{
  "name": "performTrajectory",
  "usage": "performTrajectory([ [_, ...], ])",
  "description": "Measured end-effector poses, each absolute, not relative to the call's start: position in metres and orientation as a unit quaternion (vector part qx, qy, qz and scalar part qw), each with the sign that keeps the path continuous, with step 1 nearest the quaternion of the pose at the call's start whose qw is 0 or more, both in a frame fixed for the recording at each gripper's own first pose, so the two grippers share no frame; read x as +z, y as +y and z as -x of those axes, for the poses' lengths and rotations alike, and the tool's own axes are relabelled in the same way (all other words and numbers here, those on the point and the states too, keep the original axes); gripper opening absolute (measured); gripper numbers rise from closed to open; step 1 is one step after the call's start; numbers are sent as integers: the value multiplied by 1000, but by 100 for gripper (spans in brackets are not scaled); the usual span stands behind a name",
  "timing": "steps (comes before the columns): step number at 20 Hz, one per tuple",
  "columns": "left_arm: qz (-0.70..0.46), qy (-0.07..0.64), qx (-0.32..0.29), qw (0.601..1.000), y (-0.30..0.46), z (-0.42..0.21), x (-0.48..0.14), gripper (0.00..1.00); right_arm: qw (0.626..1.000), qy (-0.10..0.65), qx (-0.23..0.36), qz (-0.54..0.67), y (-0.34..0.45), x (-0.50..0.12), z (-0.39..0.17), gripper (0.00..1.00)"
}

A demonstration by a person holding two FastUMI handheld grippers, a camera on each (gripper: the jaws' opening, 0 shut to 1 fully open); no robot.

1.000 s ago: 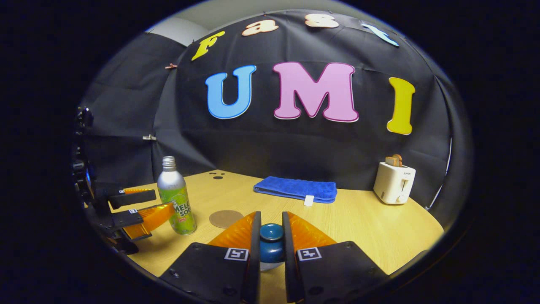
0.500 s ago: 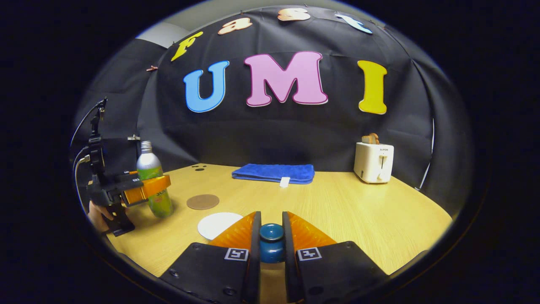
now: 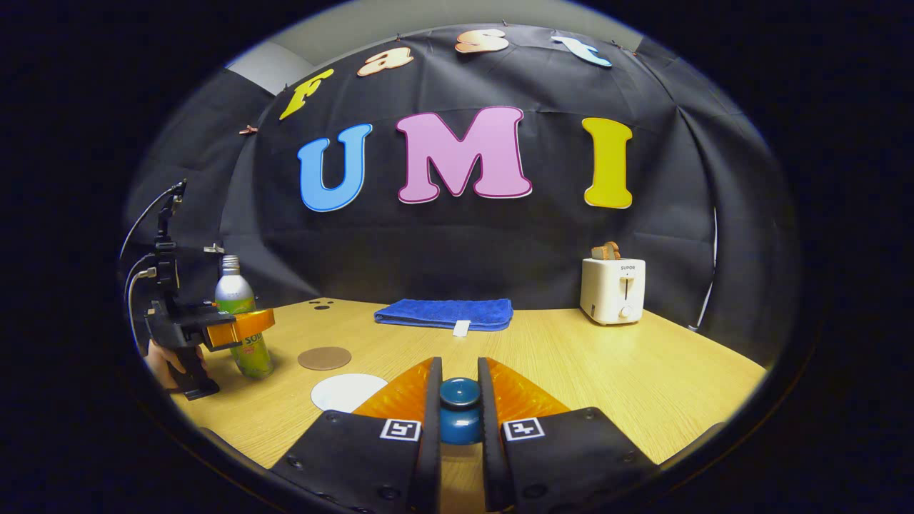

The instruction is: Open the teacup lid with one hand, grasp the water bottle and pour water into the teacup with the other hand; after pouring, place the water bottle on the coaster and then close the teacup lid.

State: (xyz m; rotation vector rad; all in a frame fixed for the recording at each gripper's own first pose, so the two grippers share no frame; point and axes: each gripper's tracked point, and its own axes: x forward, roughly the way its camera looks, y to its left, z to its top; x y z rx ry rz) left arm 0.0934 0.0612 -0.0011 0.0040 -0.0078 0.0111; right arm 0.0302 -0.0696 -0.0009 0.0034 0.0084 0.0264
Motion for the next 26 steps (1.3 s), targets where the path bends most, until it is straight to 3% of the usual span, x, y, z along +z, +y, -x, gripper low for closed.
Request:
performTrajectory([
  [4, -31, -3, 8, 999, 56, -92, -1, 81, 1000, 3, 4, 0, -78, 0, -32, 27],
  [10, -225, -4, -4, 974, 43, -101, 17, 81, 1000, 4, -16, 0, -103, 0, -35, 27],
  [17, -495, -20, -79, 865, -5, -114, 16, 81, 999, 3, -42, 0, -130, 2, -35, 27],
  [26, -643, -32, -134, 754, -38, -130, 5, 81, 999, 3, -43, 0, -130, 2, -34, 27],
])
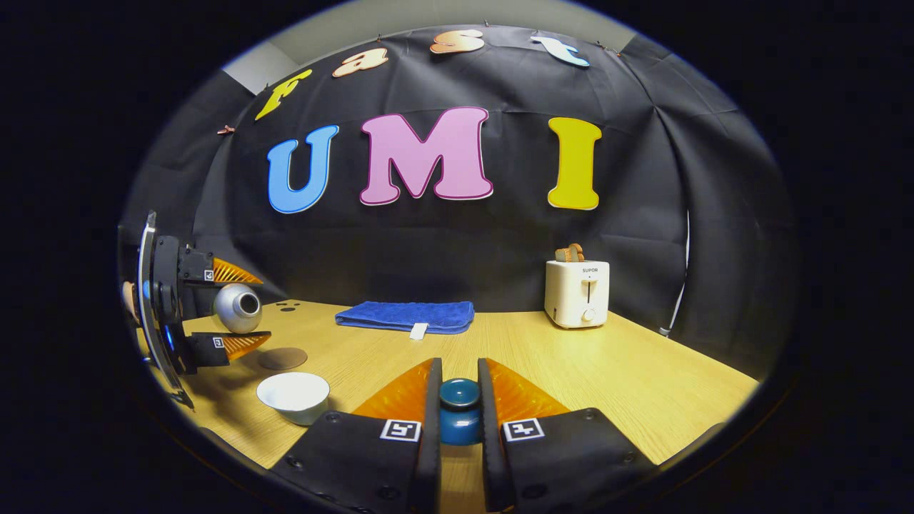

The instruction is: Open the teacup lid with one hand, grasp the water bottle and pour water into the teacup with the other hand; after pouring, place the water bottle on the coaster and then close the teacup lid.

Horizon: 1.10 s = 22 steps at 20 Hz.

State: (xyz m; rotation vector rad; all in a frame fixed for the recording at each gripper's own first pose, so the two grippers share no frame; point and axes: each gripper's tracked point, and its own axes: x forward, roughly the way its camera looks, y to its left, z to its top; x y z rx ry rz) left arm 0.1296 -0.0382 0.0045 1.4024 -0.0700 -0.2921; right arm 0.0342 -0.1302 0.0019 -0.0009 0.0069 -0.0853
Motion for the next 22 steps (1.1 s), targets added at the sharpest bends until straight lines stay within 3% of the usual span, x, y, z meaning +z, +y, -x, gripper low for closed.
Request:
performTrajectory([
  [22, -774, -13, -167, 611, -45, -129, 1, 81, 999, 4, -45, 1, -131, 2, -34, 27],
])
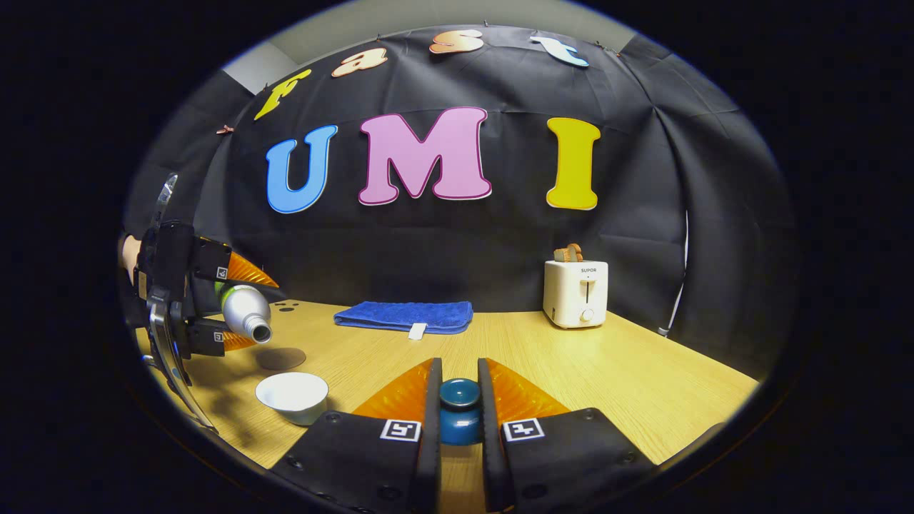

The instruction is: Open the teacup lid with one hand, grasp the water bottle and pour water into the teacup with the other hand; after pouring, place the water bottle on the coaster and then close the teacup lid.

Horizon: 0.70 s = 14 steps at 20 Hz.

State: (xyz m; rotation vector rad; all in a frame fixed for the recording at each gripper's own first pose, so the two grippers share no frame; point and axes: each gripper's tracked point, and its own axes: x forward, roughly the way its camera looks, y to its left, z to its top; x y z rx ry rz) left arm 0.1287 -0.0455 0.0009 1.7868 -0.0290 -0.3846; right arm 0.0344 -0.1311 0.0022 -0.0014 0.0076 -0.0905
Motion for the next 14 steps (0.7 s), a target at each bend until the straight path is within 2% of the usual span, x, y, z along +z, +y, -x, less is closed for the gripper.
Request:
performTrajectory([
  [14, -815, -15, -171, 554, -55, -126, 1, 81, 999, 4, -37, 1, -128, 2, -34, 27],
])
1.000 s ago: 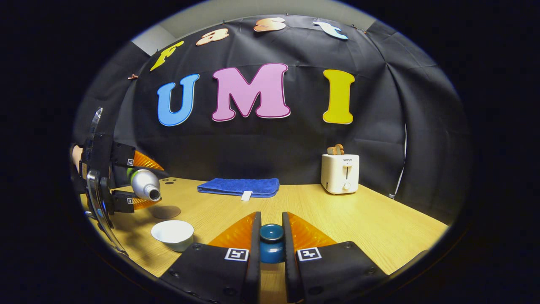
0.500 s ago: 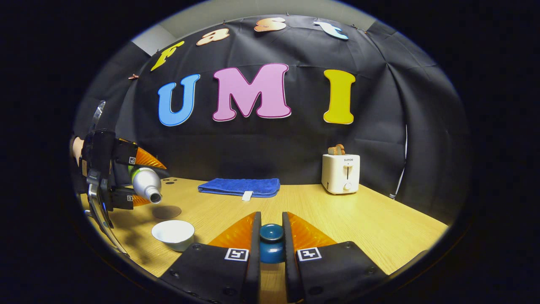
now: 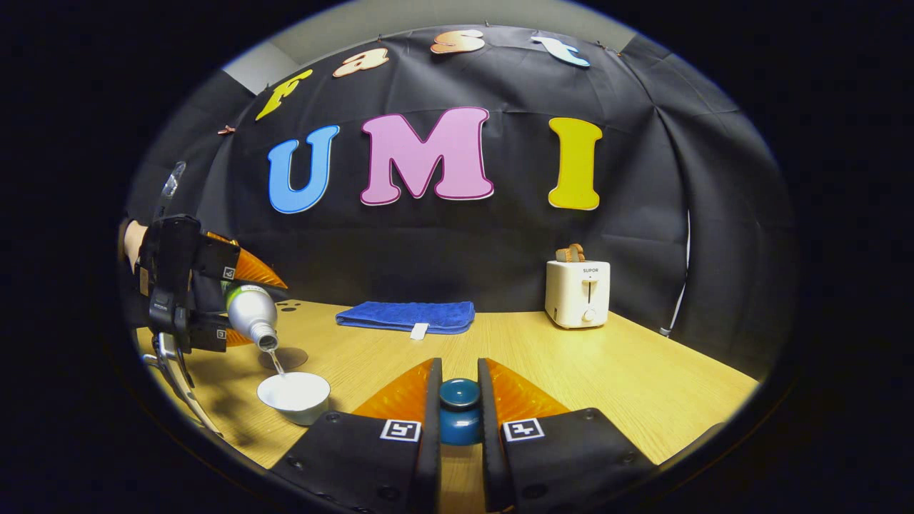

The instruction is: Open the teacup lid with one hand, grasp the water bottle and pour water into the teacup with the other hand; after pouring, place the water bottle on the coaster and then close the teacup lid.

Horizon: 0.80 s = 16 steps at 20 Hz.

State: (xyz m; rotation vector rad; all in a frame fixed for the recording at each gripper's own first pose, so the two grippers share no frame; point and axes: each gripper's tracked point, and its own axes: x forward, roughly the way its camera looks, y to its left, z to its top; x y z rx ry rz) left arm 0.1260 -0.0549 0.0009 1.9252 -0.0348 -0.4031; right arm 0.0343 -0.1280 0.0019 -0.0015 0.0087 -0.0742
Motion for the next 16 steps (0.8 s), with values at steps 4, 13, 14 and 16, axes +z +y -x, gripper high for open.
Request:
performTrajectory([
  [4, -822, -17, -171, 542, -58, -126, 0, 81, 999, 4, -37, 1, -129, 2, -33, 27],
  [13, -841, -8, -169, 514, -57, -130, 0, 83, 999, 5, -37, 1, -129, 2, -33, 27],
  [14, -845, -6, -167, 509, -56, -129, 0, 83, 999, 5, -37, 1, -128, 2, -34, 27],
  [16, -850, -3, -165, 500, -55, -131, 3, 82, 999, 5, -37, 1, -128, 2, -34, 27],
])
